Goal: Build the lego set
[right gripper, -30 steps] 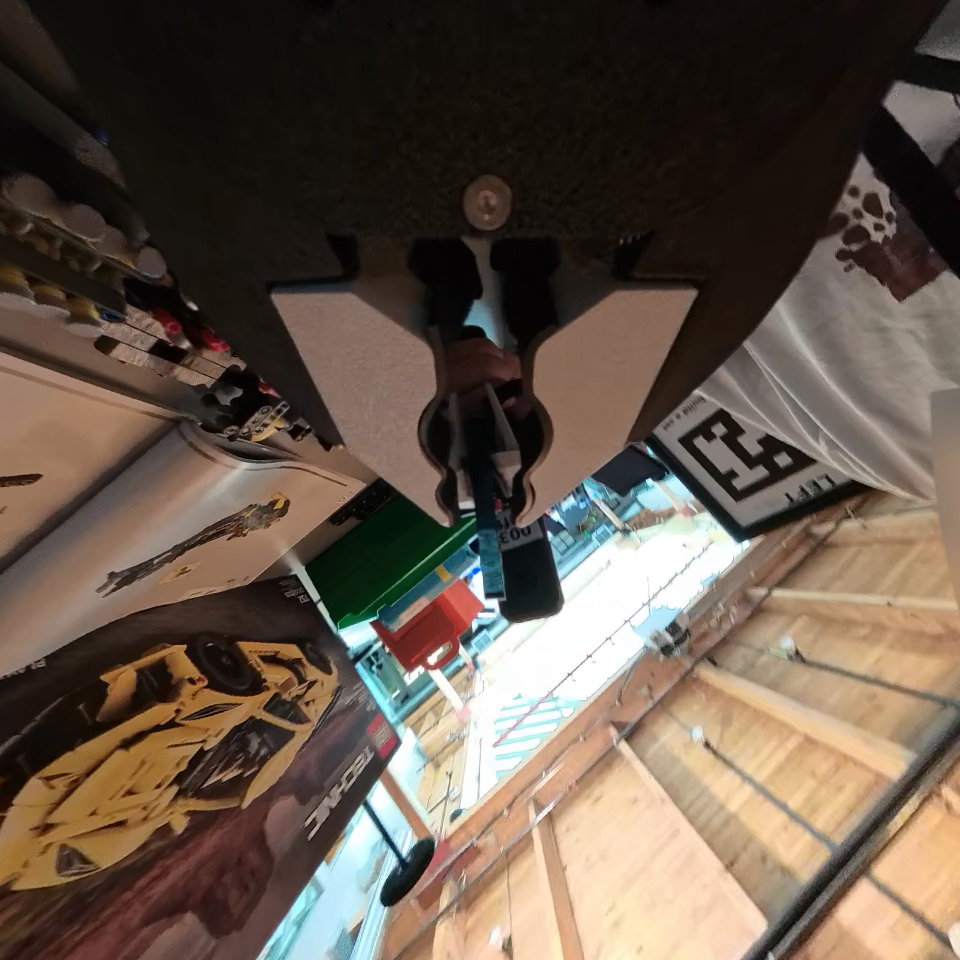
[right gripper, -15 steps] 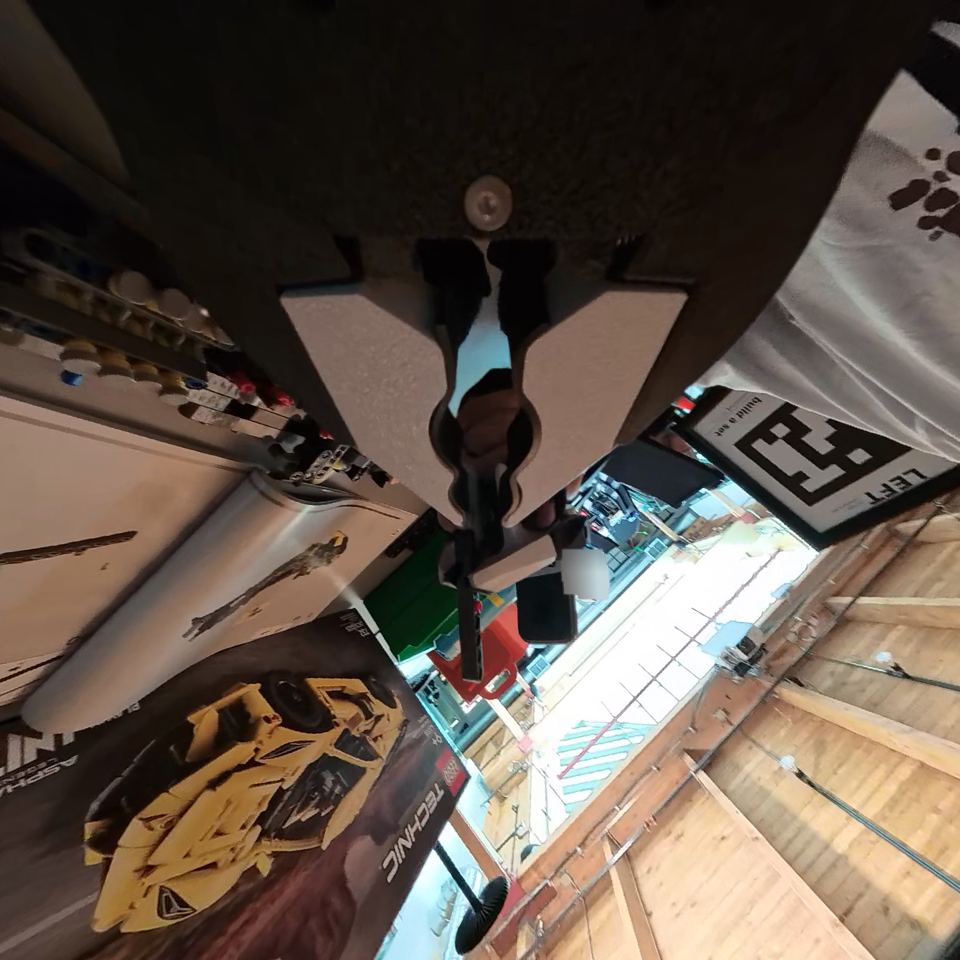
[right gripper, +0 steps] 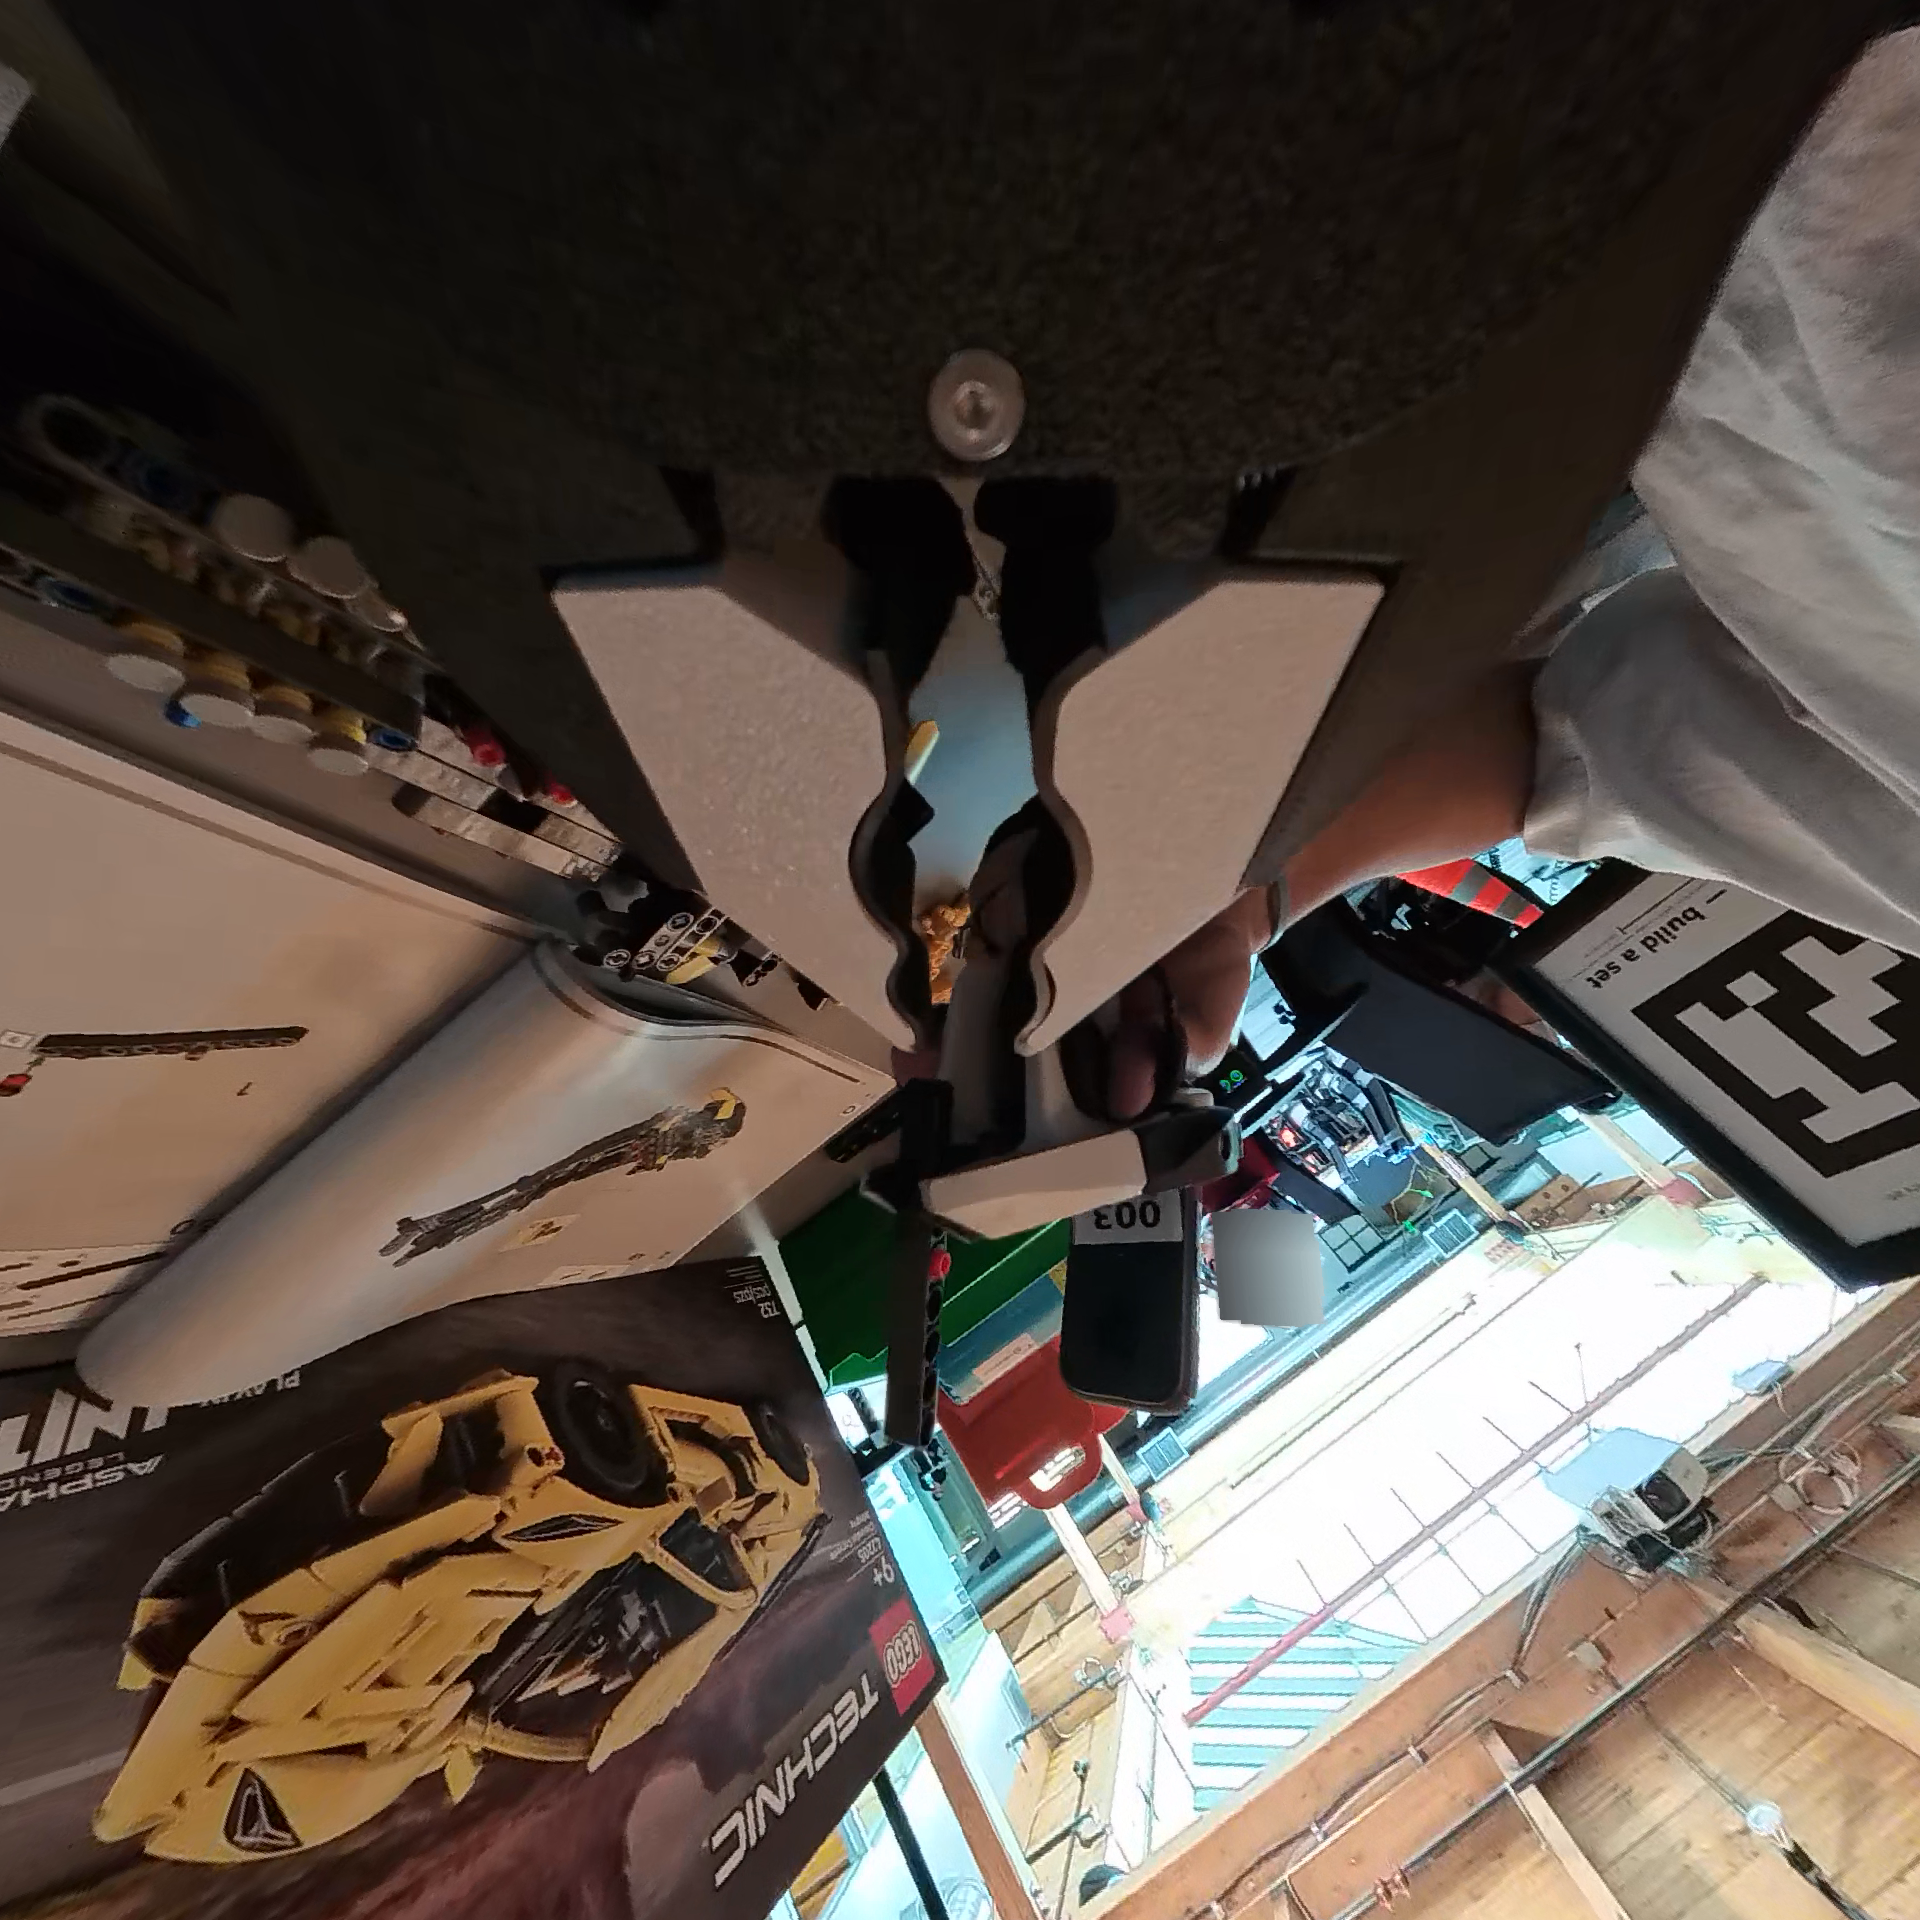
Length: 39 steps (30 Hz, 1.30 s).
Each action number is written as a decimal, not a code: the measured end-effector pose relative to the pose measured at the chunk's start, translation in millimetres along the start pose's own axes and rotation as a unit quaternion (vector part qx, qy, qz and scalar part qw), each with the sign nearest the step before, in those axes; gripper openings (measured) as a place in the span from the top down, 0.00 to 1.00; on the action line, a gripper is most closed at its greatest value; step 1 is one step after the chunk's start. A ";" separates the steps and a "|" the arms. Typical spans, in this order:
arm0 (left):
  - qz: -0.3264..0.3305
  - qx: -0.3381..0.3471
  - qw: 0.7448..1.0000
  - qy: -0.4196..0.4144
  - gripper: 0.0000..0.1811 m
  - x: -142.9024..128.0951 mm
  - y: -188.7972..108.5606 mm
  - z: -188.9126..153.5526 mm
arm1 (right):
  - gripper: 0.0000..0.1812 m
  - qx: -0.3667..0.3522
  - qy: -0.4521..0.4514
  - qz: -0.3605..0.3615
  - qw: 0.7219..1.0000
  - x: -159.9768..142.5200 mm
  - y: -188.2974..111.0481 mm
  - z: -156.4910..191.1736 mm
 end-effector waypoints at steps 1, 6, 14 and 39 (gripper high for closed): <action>0.002 -0.002 1.000 0.001 0.96 -1.2 1.0 -1.1 | 0.93 0.004 0.004 -0.001 1.000 0.2 0.1 1.1; 0.006 -0.014 1.000 -0.005 0.96 -5.7 5.1 -6.3 | 0.93 0.020 0.017 0.003 1.000 -1.5 1.4 4.7; 0.000 -0.043 0.998 -0.039 0.97 -5.4 5.6 -12.3 | 0.92 0.022 0.024 0.007 0.999 -3.2 2.6 4.4; 0.003 0.109 0.988 0.110 0.96 16.3 -17.8 25.6 | 0.83 -0.198 -0.242 0.091 0.946 40.8 -88.0 -16.6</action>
Point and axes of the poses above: each gripper's, where its closed fingertips meet, y out along the fingers, x out of its top, z = x × y across the jaws, the point moved 1 cm from there along -y, back along the fingers, and after that the axes turned 5 degrees about y, right-handed, at the moved point
